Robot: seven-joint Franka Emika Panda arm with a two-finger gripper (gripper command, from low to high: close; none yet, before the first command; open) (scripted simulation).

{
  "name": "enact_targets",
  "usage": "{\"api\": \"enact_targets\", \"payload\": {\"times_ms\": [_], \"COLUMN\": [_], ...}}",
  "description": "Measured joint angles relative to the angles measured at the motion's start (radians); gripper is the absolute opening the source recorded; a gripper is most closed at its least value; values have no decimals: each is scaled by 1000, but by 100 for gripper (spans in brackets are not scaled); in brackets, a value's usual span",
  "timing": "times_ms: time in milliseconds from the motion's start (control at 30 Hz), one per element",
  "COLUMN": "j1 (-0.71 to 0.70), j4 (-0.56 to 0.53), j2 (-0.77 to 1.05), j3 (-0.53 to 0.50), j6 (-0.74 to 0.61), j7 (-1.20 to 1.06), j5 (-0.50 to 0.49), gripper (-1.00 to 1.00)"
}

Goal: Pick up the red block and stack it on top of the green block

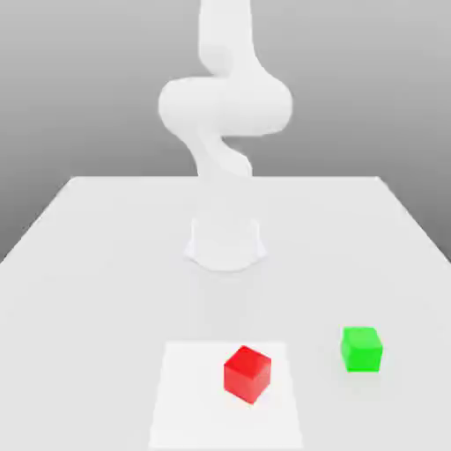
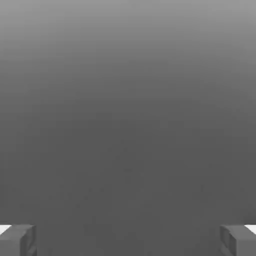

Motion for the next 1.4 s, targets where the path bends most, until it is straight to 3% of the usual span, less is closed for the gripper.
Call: {"api": "enact_targets", "payload": {"times_ms": [200, 400, 533, 667, 900, 933, 1167, 1400], "j1": [16, 45, 70, 85, 78, 79, 78, 74], "j4": [-115, -225, -301, -373, -359, -356, -356, -384], "j2": [236, 458, 599, 731, 948, 972, 974, 778], "j3": [4, -29, -48, -26, -14, -15, -15, -10], "j6": [121, 241, 327, 414, 595, 615, 615, 448], "j7": [-161, -361, -542, -771, -828, -828, -826, -824], "j5": [-106, -144, -103, 17, 56, 55, 53, 51], "gripper": [0, 0, 0, 0, 0, -100, -100, -100]}}
